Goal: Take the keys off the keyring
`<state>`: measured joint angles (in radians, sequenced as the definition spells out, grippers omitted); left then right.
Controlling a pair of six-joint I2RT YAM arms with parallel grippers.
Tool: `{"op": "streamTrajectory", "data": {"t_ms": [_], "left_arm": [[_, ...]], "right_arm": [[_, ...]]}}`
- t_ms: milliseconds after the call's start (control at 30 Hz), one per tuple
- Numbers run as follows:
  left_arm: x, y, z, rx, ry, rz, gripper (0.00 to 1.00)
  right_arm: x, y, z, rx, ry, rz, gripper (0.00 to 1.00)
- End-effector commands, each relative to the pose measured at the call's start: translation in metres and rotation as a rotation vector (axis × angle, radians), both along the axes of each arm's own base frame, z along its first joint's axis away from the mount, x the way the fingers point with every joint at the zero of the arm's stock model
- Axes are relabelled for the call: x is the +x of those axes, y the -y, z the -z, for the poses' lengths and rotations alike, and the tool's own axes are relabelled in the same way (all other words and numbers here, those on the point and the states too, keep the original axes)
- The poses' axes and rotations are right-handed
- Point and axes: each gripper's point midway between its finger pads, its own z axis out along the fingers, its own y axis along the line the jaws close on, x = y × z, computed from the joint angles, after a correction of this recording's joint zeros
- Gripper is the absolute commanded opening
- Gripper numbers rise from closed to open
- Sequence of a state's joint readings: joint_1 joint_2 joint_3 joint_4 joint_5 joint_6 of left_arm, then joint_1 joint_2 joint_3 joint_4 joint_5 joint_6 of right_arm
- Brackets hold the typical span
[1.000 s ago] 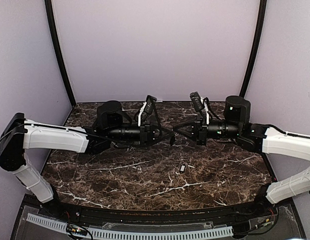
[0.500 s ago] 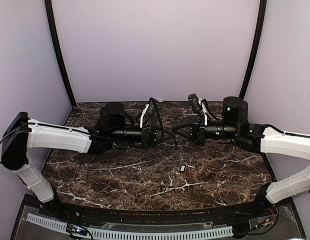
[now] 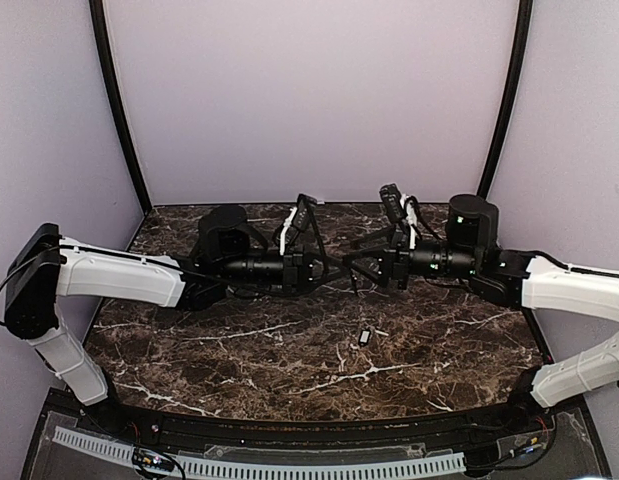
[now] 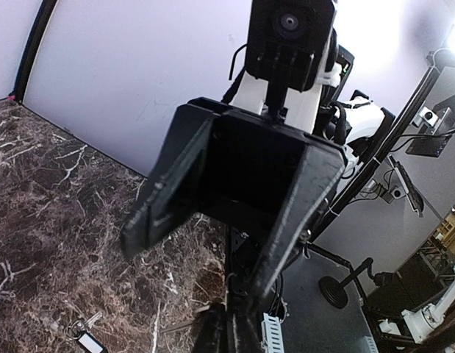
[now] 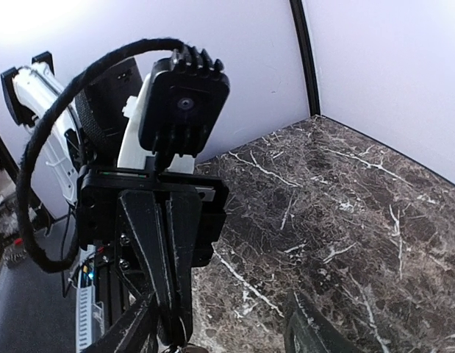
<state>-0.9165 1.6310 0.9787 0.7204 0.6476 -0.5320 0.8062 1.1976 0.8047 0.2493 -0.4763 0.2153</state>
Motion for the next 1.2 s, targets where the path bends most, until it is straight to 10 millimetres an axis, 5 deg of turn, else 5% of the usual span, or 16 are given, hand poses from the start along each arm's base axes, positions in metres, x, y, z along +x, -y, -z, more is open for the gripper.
{"op": "streamTrajectory", "data": {"t_ms": [0,167,333,900,1167], "left_arm": [[-0.006,-0.004,-0.026,-0.082,0.072,0.004,0.0],[-0.014,-0.011,-0.032,-0.123,0.105,0.017,0.0],[-0.025,-0.017,-0.044,-0.193,0.134,0.06,0.0],[-0.021,-0.021,-0.05,-0.203,0.137,0.019,0.0],[-0.021,-0.021,-0.051,-0.203,0.138,0.019,0.0]], "right_arm": [[-0.002,0.01,-0.017,0.064,0.075,0.056,0.64],[0.002,0.03,-0.024,0.147,0.116,0.163,0.7],[-0.003,0.041,-0.002,0.188,0.164,0.189,0.66],[-0.014,0.013,0.022,0.09,0.354,0.282,0.5],[-0.016,0.014,0.013,0.118,0.394,0.324,0.45]]}}
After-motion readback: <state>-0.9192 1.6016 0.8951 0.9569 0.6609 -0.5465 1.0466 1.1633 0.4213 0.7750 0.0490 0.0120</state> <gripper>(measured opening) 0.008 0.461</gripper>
